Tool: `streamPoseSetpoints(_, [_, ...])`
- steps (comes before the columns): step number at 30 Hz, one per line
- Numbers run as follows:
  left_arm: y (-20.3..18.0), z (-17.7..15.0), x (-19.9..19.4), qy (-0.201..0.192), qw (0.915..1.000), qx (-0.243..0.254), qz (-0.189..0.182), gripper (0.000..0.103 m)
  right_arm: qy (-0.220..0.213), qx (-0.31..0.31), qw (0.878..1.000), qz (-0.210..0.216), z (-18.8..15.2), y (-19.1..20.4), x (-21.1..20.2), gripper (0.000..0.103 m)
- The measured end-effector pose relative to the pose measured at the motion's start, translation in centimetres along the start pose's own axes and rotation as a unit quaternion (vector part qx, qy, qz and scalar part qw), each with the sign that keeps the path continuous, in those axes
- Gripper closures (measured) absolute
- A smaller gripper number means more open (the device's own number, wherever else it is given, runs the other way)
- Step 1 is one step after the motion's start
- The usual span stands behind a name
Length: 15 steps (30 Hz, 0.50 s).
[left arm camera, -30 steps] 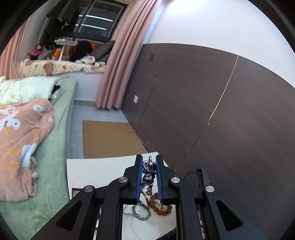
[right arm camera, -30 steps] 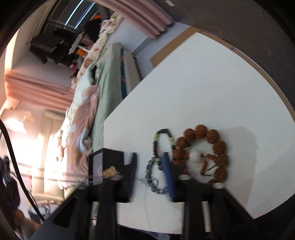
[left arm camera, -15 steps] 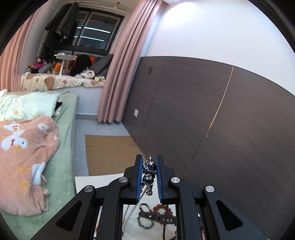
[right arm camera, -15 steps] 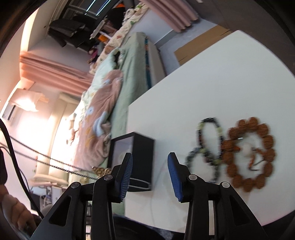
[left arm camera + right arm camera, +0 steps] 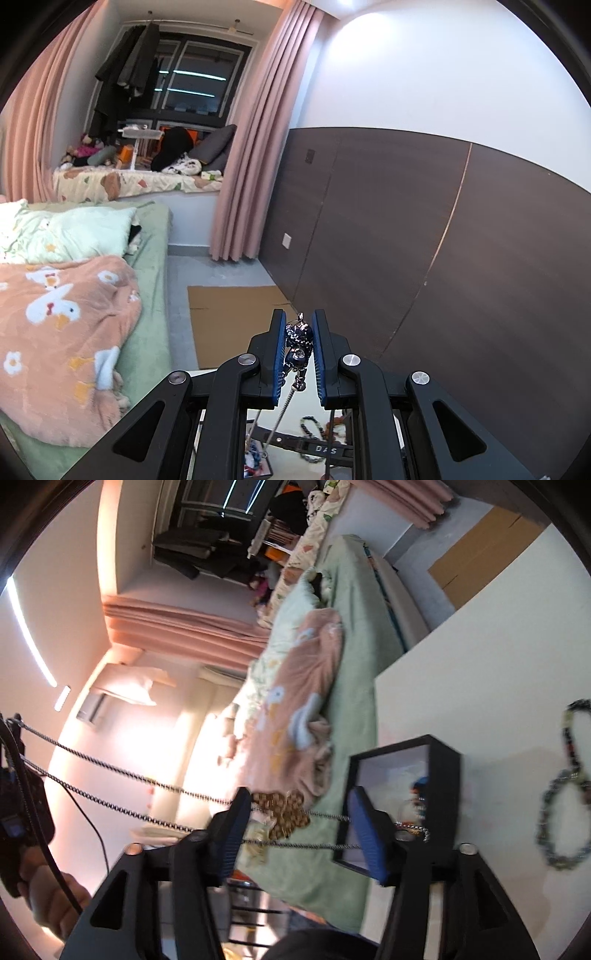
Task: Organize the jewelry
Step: 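Carry the butterfly necklace with the right gripper while the left gripper carries the skull pendant toward the box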
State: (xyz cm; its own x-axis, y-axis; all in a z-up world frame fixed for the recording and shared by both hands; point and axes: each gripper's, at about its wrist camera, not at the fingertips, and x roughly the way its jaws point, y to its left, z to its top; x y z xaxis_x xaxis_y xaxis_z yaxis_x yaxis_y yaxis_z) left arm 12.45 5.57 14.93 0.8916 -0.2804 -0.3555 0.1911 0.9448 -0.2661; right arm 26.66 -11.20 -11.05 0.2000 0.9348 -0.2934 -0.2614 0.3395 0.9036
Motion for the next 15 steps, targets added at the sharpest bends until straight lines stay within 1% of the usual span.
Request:
streamPoseSetpoints(1, [0.2,0.1,-0.1,0.0,1.0,0.0,0.002,0.089,-0.002,0.004,1.0,0.009,0.0,0.1,0.4,0.036])
streamPoseSetpoints(3, [0.6,0.1,-0.3,0.001,1.0,0.0,0.006,0.089,0.002,0.01,1.0,0.025,-0.2,0.3,1.4,0.035])
streamPoseSetpoints(6, [1.0,-0.2,-0.4,0.003,0.9999,-0.001,0.012,0.089,0.012,0.014,0.999,0.031,-0.4,0.5,2.8,0.035])
streamPoseSetpoints(9, [1.5,-0.4,-0.2,0.006,0.9998,-0.005,0.017,0.089,0.027,0.016,0.999,0.029,-0.7,0.7,4.0,0.035])
streamPoseSetpoints(13, [2.0,-0.7,0.4,0.007,0.9997,-0.008,0.021,0.089,0.05,0.001,0.999,0.022,-1.6,1.3,4.9,0.036])
streamPoseSetpoints(15, [2.3,-0.8,0.7,0.009,0.9997,-0.012,0.02,0.089,0.055,-0.004,0.998,0.025,-1.8,1.4,4.8,0.041])
